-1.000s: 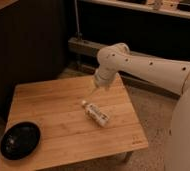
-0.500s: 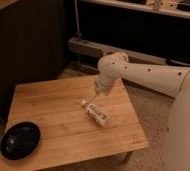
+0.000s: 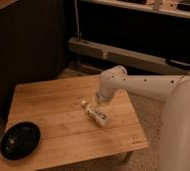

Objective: Place the bottle in the ceramic bowl

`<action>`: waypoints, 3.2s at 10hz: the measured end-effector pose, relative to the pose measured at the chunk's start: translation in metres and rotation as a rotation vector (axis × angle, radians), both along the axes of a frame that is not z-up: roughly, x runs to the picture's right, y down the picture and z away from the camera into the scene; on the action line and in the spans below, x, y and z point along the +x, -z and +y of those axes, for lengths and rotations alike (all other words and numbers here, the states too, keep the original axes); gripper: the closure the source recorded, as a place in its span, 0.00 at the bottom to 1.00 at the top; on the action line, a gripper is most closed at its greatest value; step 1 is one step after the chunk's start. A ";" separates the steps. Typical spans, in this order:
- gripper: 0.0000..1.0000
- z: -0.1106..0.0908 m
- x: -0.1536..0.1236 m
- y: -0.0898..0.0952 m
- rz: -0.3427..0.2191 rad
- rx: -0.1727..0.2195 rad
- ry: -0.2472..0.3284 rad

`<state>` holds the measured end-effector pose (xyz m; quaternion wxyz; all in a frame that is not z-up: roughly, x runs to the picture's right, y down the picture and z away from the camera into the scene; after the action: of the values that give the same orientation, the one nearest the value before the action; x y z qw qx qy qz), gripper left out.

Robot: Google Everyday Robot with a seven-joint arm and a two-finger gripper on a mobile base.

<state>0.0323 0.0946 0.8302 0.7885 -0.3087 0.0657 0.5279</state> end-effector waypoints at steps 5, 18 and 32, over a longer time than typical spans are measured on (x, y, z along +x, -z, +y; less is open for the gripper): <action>0.35 0.035 -0.013 -0.012 -0.027 -0.043 0.043; 0.96 0.016 -0.181 0.025 -0.309 -0.133 0.095; 0.45 0.099 -0.303 0.170 -0.690 -0.346 0.544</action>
<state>-0.2711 0.1932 0.6598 0.8110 -0.5644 -0.0348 0.1500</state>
